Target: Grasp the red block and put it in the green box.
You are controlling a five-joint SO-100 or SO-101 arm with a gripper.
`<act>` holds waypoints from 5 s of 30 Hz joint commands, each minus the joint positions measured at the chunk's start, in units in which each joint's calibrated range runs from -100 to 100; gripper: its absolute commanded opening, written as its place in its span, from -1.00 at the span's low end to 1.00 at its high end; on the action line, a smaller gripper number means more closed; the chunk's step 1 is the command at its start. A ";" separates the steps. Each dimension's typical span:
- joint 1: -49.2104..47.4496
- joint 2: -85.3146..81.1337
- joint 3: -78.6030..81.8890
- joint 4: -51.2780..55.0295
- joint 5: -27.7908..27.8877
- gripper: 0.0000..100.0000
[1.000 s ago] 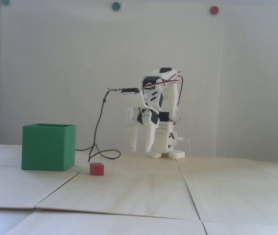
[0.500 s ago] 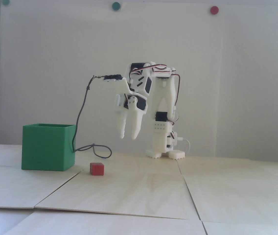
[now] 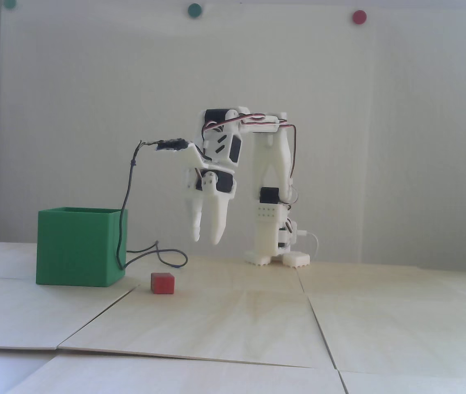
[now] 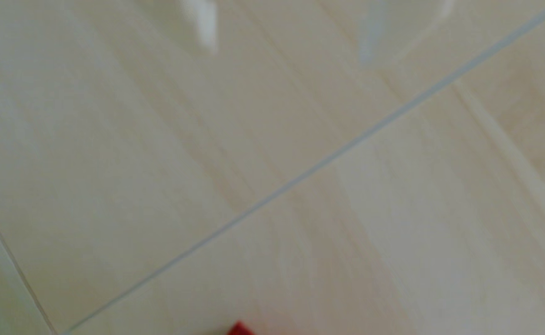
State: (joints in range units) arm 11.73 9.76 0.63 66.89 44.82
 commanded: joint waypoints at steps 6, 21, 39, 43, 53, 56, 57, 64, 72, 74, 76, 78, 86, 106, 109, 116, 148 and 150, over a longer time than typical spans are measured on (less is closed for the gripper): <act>-8.80 -0.56 -4.71 -6.77 -4.17 -0.68; -3.41 19.89 -35.23 4.70 -4.32 -0.61; 4.39 22.97 -36.47 4.87 -6.88 -0.60; 3.83 23.68 -36.56 4.19 -6.98 -0.60; -0.59 23.76 -36.65 4.36 -7.19 -0.60; -0.59 23.84 -36.56 4.28 -6.88 -0.55; -0.51 23.84 -36.56 4.28 -6.88 -0.52; 0.61 23.92 -36.21 4.78 -7.19 -0.48; 3.03 25.66 -36.21 4.87 -7.19 -0.48; 3.83 27.08 -36.56 4.78 -7.19 -0.48; 4.07 28.03 -36.56 4.53 -7.03 -0.48; 4.15 28.74 -36.56 4.36 -6.88 -0.48; 2.46 28.03 -36.65 4.36 -6.82 -0.48; 2.62 28.89 -47.92 10.01 -6.82 -0.48; 3.35 29.05 -48.01 9.59 -6.82 -0.48; 2.38 29.05 -48.54 9.42 -6.77 -0.48; 1.74 31.42 -48.63 9.33 -6.41 -0.48; 1.10 31.26 -48.63 9.67 -6.35 -0.48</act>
State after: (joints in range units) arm 14.33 43.05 -43.33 76.29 38.40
